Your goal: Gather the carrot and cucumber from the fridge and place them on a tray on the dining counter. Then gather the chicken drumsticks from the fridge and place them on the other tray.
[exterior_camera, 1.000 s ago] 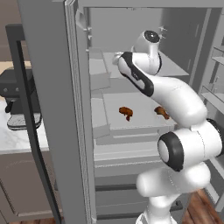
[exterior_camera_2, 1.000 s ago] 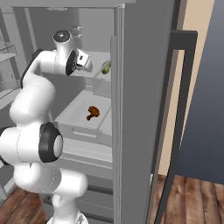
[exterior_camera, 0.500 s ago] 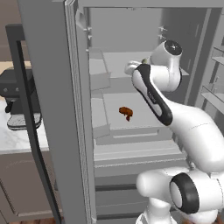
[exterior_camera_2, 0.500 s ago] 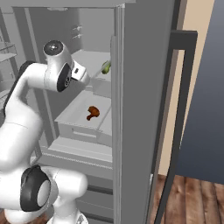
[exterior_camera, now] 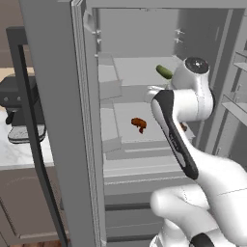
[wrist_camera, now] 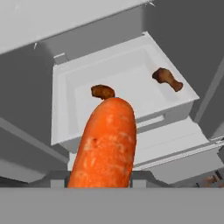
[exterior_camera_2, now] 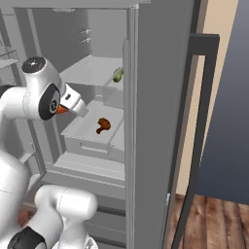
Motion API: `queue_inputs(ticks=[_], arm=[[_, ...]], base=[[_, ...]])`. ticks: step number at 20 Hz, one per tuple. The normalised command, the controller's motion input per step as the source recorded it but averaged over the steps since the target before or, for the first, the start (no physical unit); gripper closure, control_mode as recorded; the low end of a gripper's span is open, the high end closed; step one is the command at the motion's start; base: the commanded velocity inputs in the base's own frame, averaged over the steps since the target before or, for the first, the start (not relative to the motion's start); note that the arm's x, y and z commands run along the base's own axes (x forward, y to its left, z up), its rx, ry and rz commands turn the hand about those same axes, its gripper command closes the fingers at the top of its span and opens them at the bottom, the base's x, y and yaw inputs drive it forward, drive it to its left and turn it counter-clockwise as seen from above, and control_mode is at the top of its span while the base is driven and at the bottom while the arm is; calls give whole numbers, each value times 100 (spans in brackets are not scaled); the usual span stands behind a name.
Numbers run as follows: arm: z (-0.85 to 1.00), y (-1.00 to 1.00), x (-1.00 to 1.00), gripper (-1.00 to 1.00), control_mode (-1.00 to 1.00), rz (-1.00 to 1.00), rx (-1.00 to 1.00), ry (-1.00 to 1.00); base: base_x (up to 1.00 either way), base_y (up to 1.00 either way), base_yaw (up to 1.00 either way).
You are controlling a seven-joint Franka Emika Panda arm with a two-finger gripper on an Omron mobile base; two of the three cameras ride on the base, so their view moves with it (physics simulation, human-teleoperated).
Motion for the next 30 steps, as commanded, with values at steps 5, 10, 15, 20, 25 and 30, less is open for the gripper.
queue_inputs(ticks=[5, 10, 15, 20, 25, 30], arm=[[-56, -18, -96, 100, -100, 0, 0, 2], [-54, -18, -60, 100, -100, 0, 0, 1], [-27, -18, 0, 100, -100, -2, 0, 0], [-2, -17, -12, 100, -100, 0, 3, -4], [0, -13, -10, 100, -100, 0, 5, -5], [0, -3, -3, 100, 100, 0, 1, -1]], base=[[0, 0, 0], [0, 0, 0], [0, 0, 0], [0, 0, 0], [0, 0, 0], [-25, -1, 0]])
